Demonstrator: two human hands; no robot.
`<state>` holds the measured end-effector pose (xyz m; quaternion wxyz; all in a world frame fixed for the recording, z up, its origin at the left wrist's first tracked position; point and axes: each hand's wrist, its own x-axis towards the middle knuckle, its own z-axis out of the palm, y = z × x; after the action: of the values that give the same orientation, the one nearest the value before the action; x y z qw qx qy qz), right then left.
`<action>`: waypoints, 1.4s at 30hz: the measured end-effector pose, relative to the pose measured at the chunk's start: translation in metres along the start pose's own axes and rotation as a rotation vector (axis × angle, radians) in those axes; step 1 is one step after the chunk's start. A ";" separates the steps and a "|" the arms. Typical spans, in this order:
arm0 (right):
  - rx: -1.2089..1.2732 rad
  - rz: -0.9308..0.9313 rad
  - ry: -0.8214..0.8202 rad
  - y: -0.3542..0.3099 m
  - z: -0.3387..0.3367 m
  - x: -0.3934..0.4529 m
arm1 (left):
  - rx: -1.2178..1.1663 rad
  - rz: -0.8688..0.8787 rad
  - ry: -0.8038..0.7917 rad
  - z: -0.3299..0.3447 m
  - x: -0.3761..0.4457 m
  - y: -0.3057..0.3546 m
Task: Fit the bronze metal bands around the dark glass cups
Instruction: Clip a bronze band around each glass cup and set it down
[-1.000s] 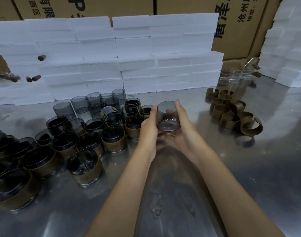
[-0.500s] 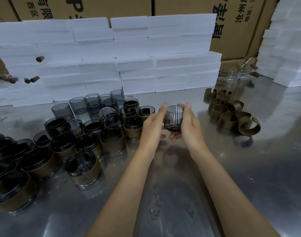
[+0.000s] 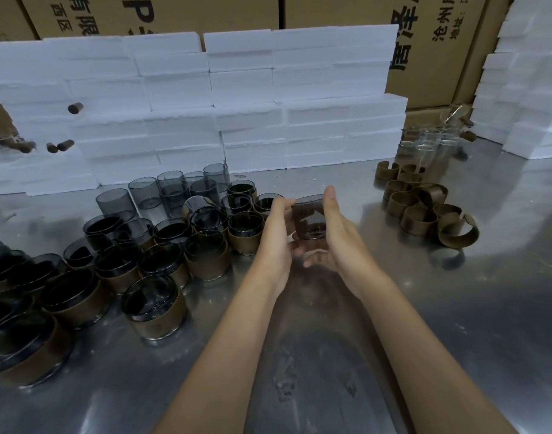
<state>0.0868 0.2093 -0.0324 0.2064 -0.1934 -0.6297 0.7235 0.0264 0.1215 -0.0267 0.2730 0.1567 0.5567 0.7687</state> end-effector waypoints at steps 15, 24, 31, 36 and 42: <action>0.468 0.106 -0.010 -0.003 -0.015 0.003 | 0.332 0.284 -0.135 0.009 -0.001 -0.011; 0.363 0.050 -0.054 -0.003 -0.008 0.001 | 0.166 0.217 0.049 0.008 -0.001 -0.006; 0.385 0.061 -0.161 0.000 -0.008 0.001 | 0.052 0.165 0.118 0.006 0.001 -0.004; 0.375 0.115 -0.183 -0.001 -0.008 0.001 | -0.032 0.108 0.182 0.003 0.003 -0.004; 0.206 0.136 -0.118 -0.003 -0.003 0.001 | -0.196 -0.066 0.107 0.004 -0.001 0.001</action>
<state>0.0879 0.2130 -0.0301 0.1380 -0.1705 -0.5484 0.8069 0.0291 0.1236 -0.0248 0.2819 0.0698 0.4976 0.8173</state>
